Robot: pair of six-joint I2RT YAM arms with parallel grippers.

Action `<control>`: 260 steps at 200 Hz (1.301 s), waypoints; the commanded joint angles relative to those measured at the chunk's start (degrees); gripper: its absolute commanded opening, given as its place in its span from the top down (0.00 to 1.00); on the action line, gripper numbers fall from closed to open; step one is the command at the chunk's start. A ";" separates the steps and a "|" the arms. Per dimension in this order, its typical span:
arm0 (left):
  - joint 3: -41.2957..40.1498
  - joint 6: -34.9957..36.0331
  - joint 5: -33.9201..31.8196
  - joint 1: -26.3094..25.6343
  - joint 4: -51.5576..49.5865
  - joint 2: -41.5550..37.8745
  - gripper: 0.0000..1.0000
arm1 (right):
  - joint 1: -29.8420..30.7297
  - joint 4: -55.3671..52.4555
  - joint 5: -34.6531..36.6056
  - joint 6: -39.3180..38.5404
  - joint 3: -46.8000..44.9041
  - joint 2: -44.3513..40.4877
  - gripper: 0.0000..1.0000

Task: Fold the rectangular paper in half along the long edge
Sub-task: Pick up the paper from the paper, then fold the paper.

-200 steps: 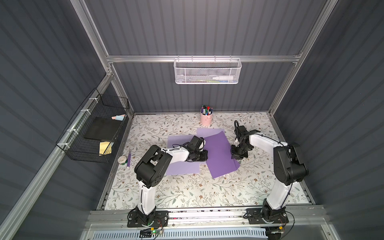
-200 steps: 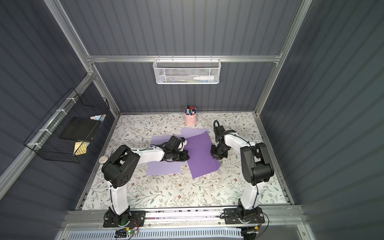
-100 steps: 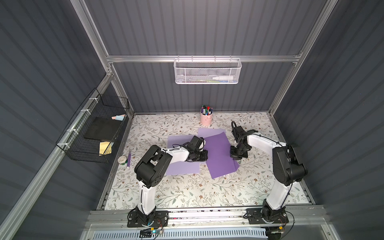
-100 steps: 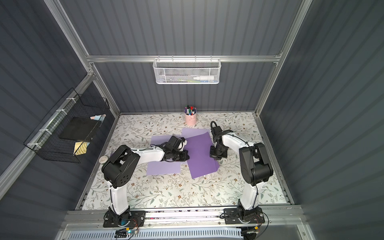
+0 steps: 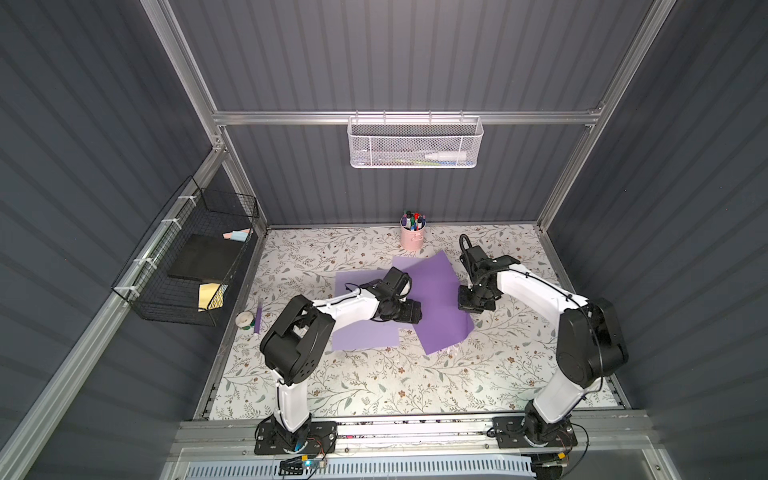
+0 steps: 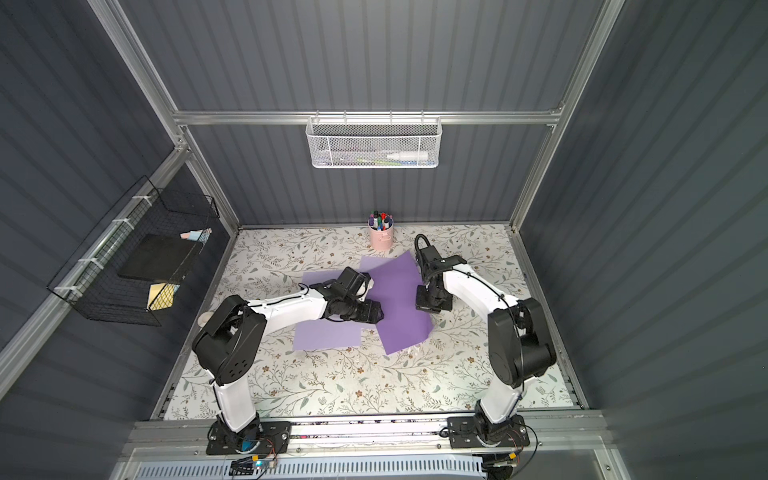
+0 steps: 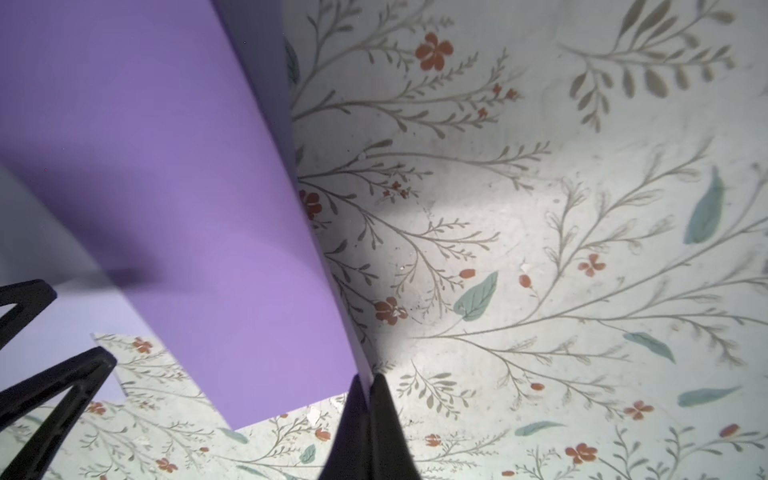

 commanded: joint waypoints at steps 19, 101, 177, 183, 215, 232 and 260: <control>4.08 0.87 -4.84 0.23 -5.11 -6.16 0.08 | 0.50 0.43 0.13 1.42 -2.56 -7.89 1.00; 3.41 -0.05 -6.29 1.66 -6.07 -9.46 0.09 | 1.52 14.61 -22.97 5.27 -5.28 -14.33 1.00; -0.41 -3.48 -10.73 9.08 -9.70 -17.74 0.15 | 5.02 15.77 -28.96 3.65 5.04 -13.85 1.00; -0.54 -3.54 -11.44 9.10 -10.13 -18.26 0.15 | 5.02 15.91 -29.55 3.51 4.21 -14.98 1.00; 0.11 -3.22 -12.47 9.24 -11.26 -18.18 0.15 | 5.02 14.83 -27.27 5.09 -4.32 -21.63 1.00; 0.17 -3.29 -11.25 9.19 -10.63 -17.13 0.16 | 4.85 14.79 -24.74 7.12 -11.53 -24.80 1.00; 0.40 -1.75 -9.53 9.19 -8.78 -14.86 0.17 | 4.40 15.62 -24.41 10.27 -21.80 -25.54 1.00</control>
